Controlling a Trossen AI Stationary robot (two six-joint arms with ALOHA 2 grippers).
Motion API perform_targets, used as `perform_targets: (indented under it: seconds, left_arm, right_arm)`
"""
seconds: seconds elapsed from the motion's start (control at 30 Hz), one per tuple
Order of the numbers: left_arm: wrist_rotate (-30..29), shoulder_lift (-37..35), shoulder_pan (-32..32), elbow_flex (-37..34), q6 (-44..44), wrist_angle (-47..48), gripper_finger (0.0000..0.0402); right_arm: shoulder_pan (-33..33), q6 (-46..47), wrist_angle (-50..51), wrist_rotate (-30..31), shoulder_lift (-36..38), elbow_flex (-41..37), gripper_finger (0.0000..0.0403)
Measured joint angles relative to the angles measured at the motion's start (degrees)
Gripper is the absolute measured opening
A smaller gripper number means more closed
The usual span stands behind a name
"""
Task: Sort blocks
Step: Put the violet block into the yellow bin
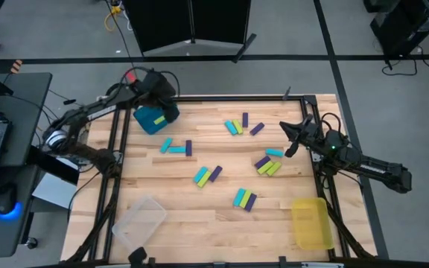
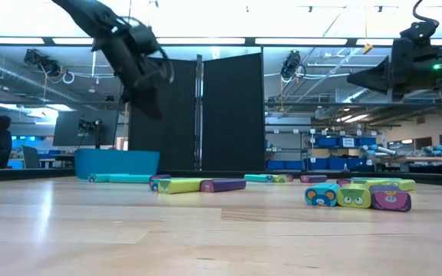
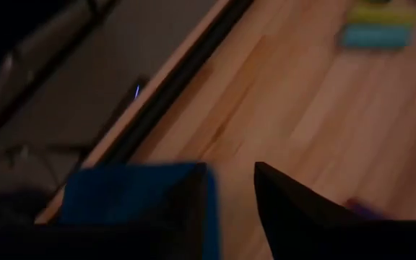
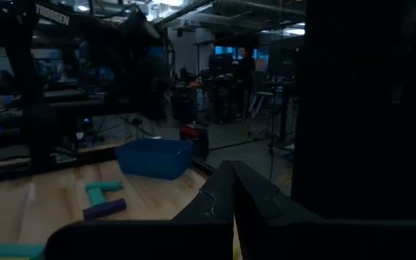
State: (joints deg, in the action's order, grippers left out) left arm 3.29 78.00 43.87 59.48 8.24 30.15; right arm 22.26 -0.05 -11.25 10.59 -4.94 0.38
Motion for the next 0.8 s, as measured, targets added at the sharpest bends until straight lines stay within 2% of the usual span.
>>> perform_targets:
  seconds: [0.3,0.6,0.8]
  left_arm:
    - [0.1,-6.9,-8.1,-7.2,-0.9,-14.1,0.0081]
    - [5.0,-9.1,-11.2,-15.1,-1.2,-30.0,0.0059]
    - [4.9,-10.0,-16.2,-18.5,-1.7,-38.9,0.0037]
  right_arm:
    - [0.0,1.9,0.1,-2.7,-5.2,1.9,0.0007]
    - [-0.2,2.5,-1.5,-7.2,-17.1,8.2,0.0007]
    - [-0.2,4.0,-1.4,-7.6,-26.7,12.2,0.0007]
